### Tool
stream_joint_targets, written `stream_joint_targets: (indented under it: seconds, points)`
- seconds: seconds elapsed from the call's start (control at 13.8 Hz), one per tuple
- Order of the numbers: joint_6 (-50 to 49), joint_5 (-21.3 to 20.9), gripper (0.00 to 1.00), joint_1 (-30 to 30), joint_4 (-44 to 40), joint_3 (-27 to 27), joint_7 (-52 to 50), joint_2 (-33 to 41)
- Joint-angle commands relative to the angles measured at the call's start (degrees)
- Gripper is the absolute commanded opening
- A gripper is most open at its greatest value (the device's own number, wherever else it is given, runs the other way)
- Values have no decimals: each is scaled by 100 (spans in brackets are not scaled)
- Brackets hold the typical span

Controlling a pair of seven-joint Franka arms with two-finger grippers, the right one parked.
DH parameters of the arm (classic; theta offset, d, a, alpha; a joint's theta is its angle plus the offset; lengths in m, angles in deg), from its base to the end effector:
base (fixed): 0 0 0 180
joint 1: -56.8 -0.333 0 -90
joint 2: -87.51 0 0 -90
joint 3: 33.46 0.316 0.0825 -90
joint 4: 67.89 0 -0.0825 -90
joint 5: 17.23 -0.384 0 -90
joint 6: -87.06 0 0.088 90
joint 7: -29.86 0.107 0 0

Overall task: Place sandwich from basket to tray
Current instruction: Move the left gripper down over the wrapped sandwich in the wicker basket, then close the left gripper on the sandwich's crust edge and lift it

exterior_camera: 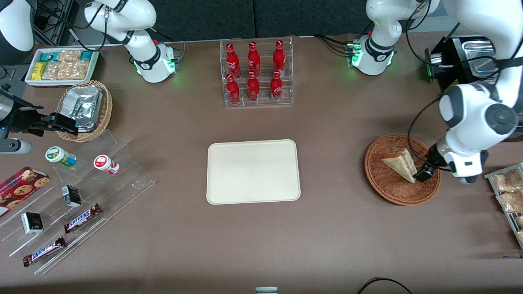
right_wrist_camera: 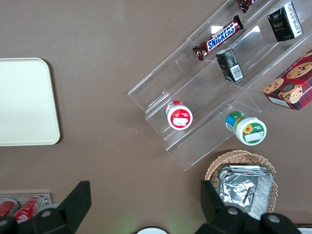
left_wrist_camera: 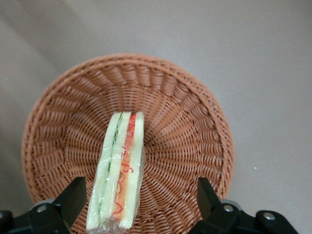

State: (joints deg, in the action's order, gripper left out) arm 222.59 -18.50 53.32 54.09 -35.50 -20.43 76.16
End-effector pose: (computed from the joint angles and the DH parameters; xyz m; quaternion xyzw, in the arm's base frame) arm 0.5709 0.0149 0.3196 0.9028 0.4295 0.0194 0.0039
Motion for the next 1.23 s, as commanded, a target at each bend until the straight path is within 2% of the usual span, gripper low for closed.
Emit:
stream_joint_targets:
  seconds: [0.0, 0.72, 1.16]
  points:
    - [420, -49, 100, 57, 448, 10, -139, 115]
    - [465, -66, 100, 189, 826, 10, -139, 124]
    - [640, -224, 100, 181, 1108, 19, -139, 194]
